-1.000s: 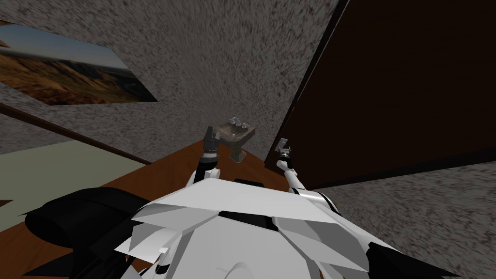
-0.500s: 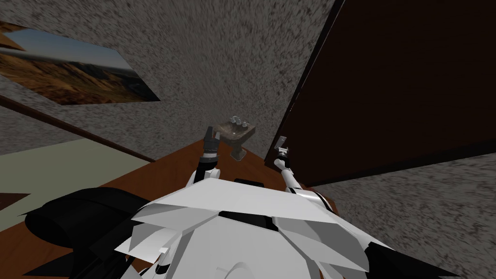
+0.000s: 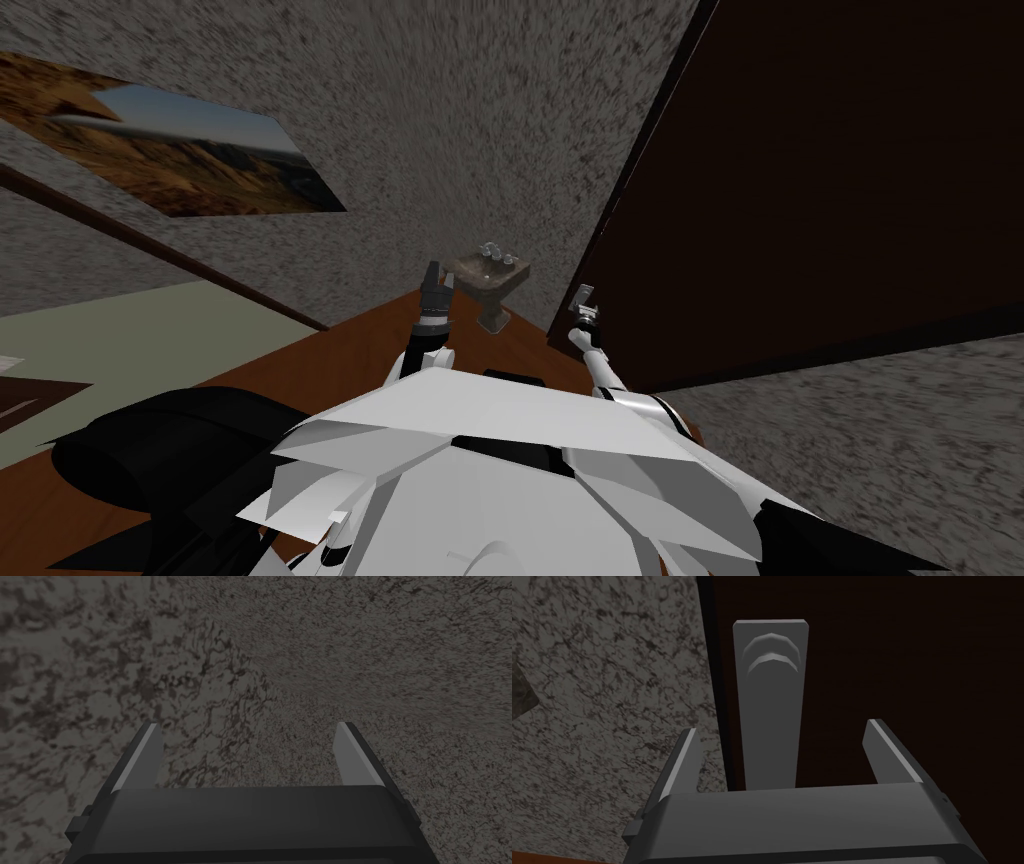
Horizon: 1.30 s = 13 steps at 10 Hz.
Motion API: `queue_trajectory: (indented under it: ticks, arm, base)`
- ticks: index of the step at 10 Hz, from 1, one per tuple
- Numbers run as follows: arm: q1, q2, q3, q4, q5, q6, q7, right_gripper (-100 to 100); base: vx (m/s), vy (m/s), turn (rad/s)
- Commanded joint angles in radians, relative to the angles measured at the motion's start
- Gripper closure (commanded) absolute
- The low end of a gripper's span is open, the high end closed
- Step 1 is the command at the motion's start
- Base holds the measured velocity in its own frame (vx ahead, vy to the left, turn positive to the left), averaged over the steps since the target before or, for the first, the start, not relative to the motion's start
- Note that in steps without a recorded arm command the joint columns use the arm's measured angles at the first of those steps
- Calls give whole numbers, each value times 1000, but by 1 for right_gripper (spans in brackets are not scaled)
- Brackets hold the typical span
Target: Pull the door open
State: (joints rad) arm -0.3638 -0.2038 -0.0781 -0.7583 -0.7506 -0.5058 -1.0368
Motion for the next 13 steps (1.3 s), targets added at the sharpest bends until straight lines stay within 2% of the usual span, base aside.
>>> queue_trajectory:
  ticks: [1, 2, 3, 5, 6, 7, 12, 13]
  arm:
    - [24, -24, -9, -22, -7, 10, -13, -100]
    - [33, -45, -12, -21, -10, 11, -31, -100]
    - [37, -56, -13, -21, -12, 11, -39, -100]
    - [52, -91, -17, -19, -18, 11, -68, -100]
    - [46, -80, -19, -23, -17, 16, -53, -100]
    - [46, -80, -19, -23, -17, 16, -53, 100]
    - [46, -80, -19, -23, -17, 16, -53, 100]
    - [55, -89, -1, -30, -15, 22, -75, 100]
  base:
    - [201, -24, 81]
    - [219, -19, 128]
    - [182, -18, 89]
    - [155, -22, 116]
    - [72, -14, 19]
    - [-10, 0, -28]
    - [-13, 0, 1]
    - [-154, 2, 101]
